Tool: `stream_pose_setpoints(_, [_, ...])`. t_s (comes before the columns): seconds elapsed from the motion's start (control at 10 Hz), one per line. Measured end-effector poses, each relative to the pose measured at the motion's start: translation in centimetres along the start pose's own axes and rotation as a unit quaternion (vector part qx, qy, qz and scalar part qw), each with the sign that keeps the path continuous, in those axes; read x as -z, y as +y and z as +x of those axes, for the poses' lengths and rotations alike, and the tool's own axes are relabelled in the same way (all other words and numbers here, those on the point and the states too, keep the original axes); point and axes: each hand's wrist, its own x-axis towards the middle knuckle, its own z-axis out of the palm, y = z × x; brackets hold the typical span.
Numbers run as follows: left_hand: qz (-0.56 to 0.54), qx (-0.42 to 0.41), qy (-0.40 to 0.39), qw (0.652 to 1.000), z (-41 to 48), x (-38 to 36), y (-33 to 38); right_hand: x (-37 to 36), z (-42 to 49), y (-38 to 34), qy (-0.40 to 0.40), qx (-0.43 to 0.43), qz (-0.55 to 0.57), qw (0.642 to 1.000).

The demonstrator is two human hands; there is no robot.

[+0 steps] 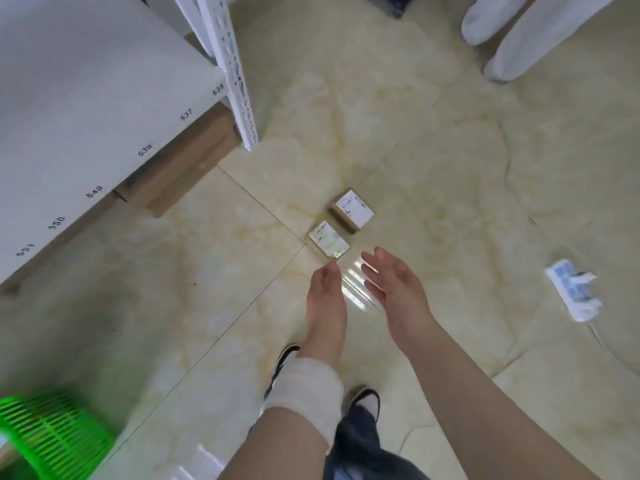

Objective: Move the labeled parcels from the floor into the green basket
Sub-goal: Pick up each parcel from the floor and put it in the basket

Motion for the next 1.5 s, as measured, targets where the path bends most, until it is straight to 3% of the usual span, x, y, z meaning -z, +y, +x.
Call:
stream_pose_setpoints(0.2, [0.001, -0.002, -0.01, 1.0, 2.9, -9.2, 3.2, 7.8, 5.4, -5.5, 0.008, -0.016, -0.038, 0.999])
stream_pose_setpoints(0.5, [-0.047, 0.069, 0.105, 0.991, 8.4, -19.5, 3.8, 17.5, 16.9, -13.5, -0.049, -0.04, -0.096, 0.993])
stream_pose_setpoints(0.8, [-0.11, 0.09, 0.158, 0.977, 15.6, -21.9, 5.7, 14.2, 28.3, -14.3, -0.155, -0.086, -0.247, 0.953])
stream_pose_setpoints(1.1, [-0.057, 0.151, 0.144, 0.976, 30.4, -23.5, 0.1, 11.7, 45.2, -6.7, -0.2, -0.09, -0.382, 0.898])
stream_pose_setpoints(1.2, [-0.055, 0.114, 0.158, 0.979, 38.1, -23.2, -5.0, 10.3, 51.3, -1.7, -0.229, -0.073, -0.418, 0.876])
stream_pose_setpoints(1.4, [-0.091, 0.089, 0.236, 0.963, 47.0, -23.6, -11.6, 8.7, 59.0, 9.5, -0.329, 0.003, -0.393, 0.858])
stream_pose_setpoints(1.5, [-0.152, 0.061, 0.247, 0.955, 48.8, -23.9, -13.5, 9.0, 60.5, 12.9, -0.317, 0.031, -0.373, 0.871])
